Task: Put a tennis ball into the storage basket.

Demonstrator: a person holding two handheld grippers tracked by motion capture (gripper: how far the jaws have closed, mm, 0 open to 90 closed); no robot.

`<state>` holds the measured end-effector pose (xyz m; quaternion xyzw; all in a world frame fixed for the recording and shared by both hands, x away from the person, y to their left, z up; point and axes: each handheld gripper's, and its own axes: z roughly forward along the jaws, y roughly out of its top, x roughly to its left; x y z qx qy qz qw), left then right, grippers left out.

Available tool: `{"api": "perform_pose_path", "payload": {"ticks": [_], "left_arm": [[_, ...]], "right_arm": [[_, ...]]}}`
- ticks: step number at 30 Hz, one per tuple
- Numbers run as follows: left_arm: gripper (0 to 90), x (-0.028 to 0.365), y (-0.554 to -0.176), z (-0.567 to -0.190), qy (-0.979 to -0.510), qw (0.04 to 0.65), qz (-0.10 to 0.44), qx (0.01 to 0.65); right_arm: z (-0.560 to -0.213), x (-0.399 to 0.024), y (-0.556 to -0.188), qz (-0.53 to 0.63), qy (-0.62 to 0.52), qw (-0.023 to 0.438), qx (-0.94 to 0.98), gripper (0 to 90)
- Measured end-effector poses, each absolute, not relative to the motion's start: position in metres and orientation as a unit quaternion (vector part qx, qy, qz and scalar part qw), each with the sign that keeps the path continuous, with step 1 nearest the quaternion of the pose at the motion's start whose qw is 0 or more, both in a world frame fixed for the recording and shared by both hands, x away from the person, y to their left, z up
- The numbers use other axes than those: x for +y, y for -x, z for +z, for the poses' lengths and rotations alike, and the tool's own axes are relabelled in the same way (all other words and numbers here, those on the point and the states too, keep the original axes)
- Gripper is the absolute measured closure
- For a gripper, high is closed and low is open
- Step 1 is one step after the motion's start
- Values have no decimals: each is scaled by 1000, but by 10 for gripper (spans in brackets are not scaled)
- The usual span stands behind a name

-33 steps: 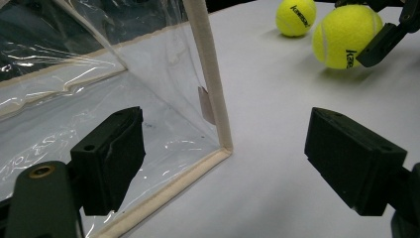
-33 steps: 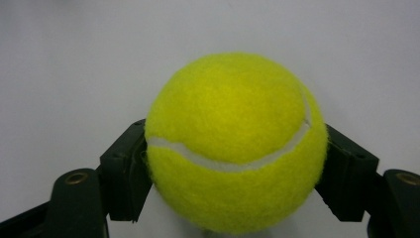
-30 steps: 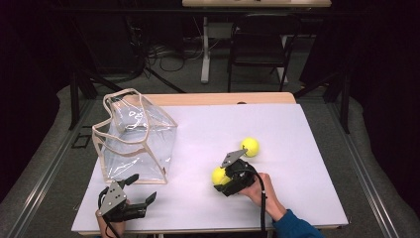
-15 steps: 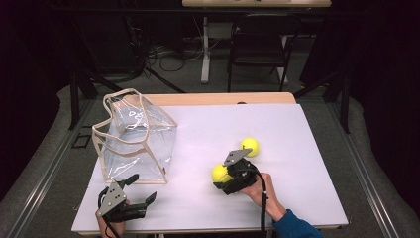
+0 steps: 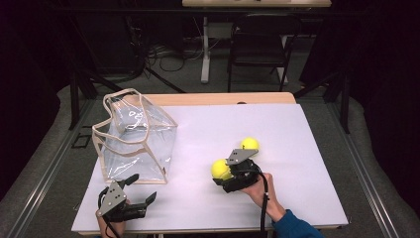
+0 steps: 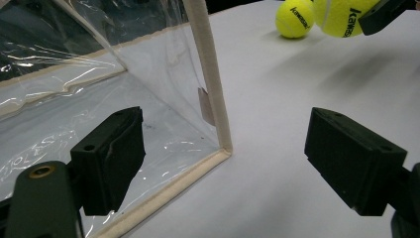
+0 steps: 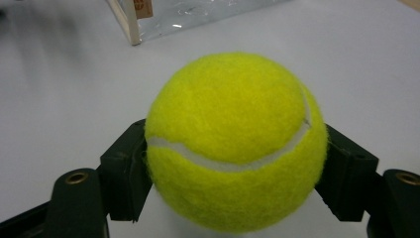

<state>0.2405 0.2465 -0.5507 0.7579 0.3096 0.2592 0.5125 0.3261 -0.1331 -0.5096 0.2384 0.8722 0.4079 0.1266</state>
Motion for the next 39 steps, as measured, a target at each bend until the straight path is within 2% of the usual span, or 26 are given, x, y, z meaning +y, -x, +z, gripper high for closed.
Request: {"api": "perform_pose_path", "payload": {"ticks": [21, 39], "left_arm": [[160, 246, -241, -551, -759, 510, 260, 308], [160, 246, -241, -551, -759, 511, 259, 309]], "right_arm": [[-499, -129, -326, 428, -230, 143, 862, 255], [-495, -118, -331, 435, -223, 137, 861, 255]]}}
